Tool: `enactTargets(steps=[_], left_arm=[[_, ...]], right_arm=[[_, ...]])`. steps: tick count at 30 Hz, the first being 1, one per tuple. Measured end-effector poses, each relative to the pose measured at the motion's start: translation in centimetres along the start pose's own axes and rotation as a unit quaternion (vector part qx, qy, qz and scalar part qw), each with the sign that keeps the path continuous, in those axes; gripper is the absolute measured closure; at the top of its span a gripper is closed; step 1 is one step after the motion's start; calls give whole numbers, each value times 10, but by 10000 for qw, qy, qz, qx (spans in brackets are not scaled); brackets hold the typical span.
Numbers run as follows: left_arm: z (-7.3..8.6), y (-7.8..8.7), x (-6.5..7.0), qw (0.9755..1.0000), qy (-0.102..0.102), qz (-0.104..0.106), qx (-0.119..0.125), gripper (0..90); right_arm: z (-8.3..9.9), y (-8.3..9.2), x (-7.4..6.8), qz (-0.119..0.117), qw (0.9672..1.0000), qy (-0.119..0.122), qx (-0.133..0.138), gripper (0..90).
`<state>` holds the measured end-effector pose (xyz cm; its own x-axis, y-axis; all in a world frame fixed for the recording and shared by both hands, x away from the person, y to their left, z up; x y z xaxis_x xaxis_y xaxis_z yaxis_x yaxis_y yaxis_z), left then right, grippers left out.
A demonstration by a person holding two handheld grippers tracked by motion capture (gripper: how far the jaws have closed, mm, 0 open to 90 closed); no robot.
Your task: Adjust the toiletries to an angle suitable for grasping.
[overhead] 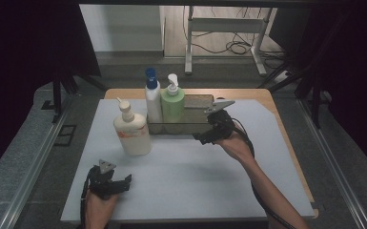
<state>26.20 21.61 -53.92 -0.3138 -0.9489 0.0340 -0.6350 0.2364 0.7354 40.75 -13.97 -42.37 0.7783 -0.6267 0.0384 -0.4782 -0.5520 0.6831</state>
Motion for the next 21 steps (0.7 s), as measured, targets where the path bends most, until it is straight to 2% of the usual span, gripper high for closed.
enactTargets(steps=[7, 12, 21], left_arm=[[0, 0, 1, 10000, -6, -25, -7, 107], [0, 0, 0, 10000, 11, -6, -7, 107], [0, 0, 0, 10000, 18, 0, -4, 106]], right_arm=[[14, 14, -6, 55, 9999, 69, 71, 0], [26, 23, -9, 131, 9999, 98, 21, 0], [50, 38, -14, 107, 9998, 112, 89, 7]])
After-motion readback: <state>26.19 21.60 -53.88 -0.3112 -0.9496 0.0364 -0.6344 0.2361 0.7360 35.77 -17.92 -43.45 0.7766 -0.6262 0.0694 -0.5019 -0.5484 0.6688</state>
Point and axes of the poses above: each handheld gripper's, and its own axes: y roughly backward along the jaws, z roughly out of its underside, x roughly to its right, the point moved 2 cm from there along -y, roughly forward along the jaws, and after that the axes turned 1 degree about z, right-handed, at the moved point
